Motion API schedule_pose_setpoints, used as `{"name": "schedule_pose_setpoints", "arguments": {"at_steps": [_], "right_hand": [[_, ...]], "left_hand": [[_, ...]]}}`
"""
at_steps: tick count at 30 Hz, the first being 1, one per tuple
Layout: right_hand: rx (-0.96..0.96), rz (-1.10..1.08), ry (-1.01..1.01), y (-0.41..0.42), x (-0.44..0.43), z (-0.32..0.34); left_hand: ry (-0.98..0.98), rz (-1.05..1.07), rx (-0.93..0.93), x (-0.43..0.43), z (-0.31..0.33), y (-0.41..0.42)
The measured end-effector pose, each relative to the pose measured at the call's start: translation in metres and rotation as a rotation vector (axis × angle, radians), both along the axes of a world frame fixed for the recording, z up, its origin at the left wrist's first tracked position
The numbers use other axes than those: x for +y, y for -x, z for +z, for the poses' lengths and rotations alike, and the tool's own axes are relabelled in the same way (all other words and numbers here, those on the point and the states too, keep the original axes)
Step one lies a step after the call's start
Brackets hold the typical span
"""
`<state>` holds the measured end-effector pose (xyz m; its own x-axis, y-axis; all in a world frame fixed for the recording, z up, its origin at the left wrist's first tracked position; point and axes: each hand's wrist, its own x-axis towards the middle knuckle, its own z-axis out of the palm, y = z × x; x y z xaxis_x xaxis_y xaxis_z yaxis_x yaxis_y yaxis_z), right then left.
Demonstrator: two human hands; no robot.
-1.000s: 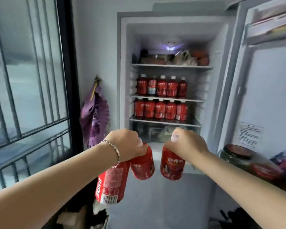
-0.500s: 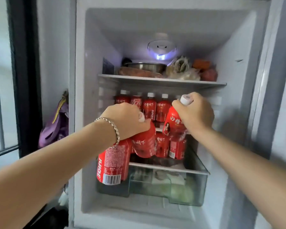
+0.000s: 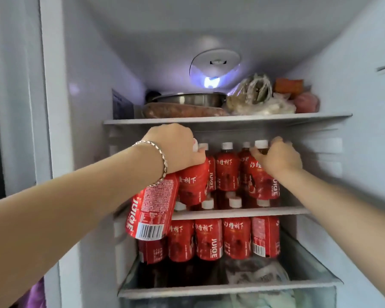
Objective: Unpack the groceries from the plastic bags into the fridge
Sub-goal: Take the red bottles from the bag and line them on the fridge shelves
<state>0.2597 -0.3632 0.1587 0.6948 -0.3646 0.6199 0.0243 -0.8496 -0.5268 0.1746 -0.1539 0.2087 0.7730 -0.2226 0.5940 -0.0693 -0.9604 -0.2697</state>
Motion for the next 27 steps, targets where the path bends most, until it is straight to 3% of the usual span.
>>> {"name": "schedule_pose_setpoints", "arguments": {"at_steps": [4,10,15,18,21,23,27], "right_hand": [[0.353,0.037,-0.030,-0.031,0.002,-0.018],[0.372,0.072,-0.052,-0.071,0.001,-0.018],[0.550,0.105,-0.001,-0.068,0.001,-0.014],[0.355,0.110,0.044,-0.051,0.015,-0.015],[0.280,0.823,-0.023,-0.021,0.055,-0.010],[0.271,1.070,-0.004,-0.001,0.079,-0.012],[-0.049,1.073,-0.103,0.013,0.094,-0.021]], "left_hand": [[-0.035,-0.045,0.042,0.007,-0.004,-0.021],[-0.036,-0.090,0.075,0.008,0.000,-0.033],[-0.009,-0.067,0.074,0.015,0.000,-0.042],[-0.006,-0.066,0.045,0.015,-0.004,-0.043],[0.063,-0.090,0.011,0.013,-0.004,-0.039],[0.053,-0.103,-0.034,0.011,-0.006,-0.037],[0.060,-0.117,-0.071,0.013,-0.010,-0.026]]}}
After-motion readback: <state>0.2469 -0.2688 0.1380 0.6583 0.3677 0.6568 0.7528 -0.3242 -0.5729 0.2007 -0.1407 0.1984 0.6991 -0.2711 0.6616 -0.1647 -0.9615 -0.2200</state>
